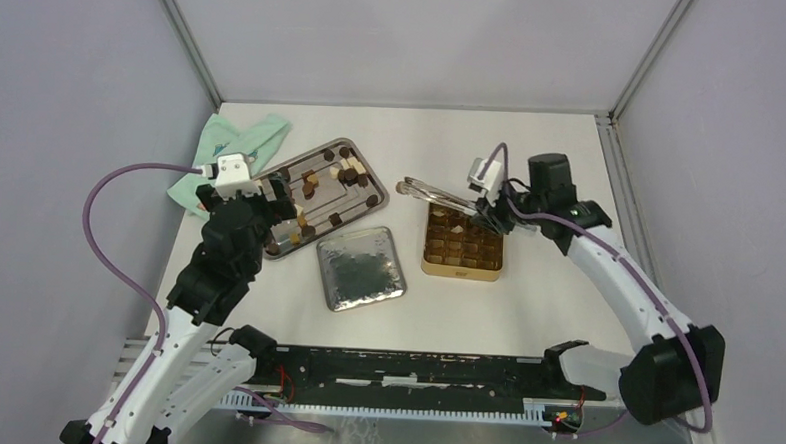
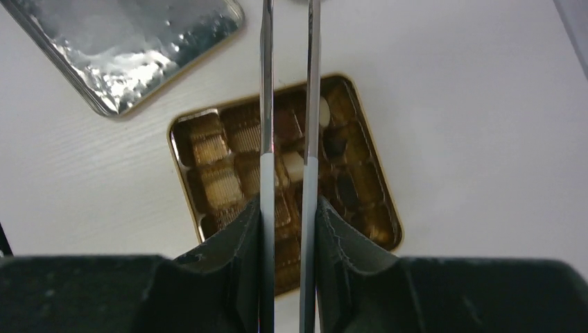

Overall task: Pack the chocolate
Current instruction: Place the fake chocolate in the packing box.

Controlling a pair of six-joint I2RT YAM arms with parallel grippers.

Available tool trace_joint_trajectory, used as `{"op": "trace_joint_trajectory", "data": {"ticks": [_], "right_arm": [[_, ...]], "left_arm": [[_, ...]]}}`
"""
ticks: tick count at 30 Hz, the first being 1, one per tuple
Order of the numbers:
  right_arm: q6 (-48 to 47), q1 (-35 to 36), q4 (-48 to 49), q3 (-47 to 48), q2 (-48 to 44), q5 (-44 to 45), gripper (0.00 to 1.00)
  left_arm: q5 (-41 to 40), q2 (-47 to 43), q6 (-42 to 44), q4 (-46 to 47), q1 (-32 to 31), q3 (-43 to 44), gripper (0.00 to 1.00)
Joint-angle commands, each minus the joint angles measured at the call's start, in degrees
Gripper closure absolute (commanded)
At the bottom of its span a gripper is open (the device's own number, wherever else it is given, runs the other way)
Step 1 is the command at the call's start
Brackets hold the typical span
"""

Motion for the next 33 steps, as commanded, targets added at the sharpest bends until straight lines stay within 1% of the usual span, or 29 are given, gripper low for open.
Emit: {"op": "trace_joint_trajectory", "data": {"ticks": [1,6,8,11,14,19,28,33], "right_arm": [[-3.35,-7.94,0.59,-8.26,-10.29,-3.34,1.0],[-7.11,-18.1,-7.19,-12.21,-17.28,-1.59,1.0],[-8.25,-22.04,-8.74,-14.27,-19.36,-0.71,1.0],[-10.6,-27.36,-11.23,-16.76,-20.95,0.17,1.0],[-13.23,-30.91,-13.98,-17.91,-21.56,-0.27,1.0],[-15.15,-33.19,-16.08,-18.78,-23.14,0.96,0.99],[-15.41,-33.37,-16.82,-19.76,-24.36,3.17,0.96],[-15.77,-33.4,-17.32,-20.02,-24.99,4.85,0.93]], "left_arm": [[1.15,0.0,1.96,2.41,0.4,-0.22,0.0],[2.33,1.15,1.8,2.24,0.4,-0.05,0.0],[2.58,1.27,1.79,2.23,0.36,-0.05,0.0],[2.67,1.26,1.8,2.24,0.4,-0.07,0.0],[2.78,1.39,1.74,2.1,0.37,-0.14,0.0],[2.93,1.46,1.6,2.06,0.4,-0.19,0.0],[3.22,1.46,1.75,2.06,0.4,-0.14,0.0],[3.64,1.38,1.59,2.06,0.4,-0.14,0.0]]}}
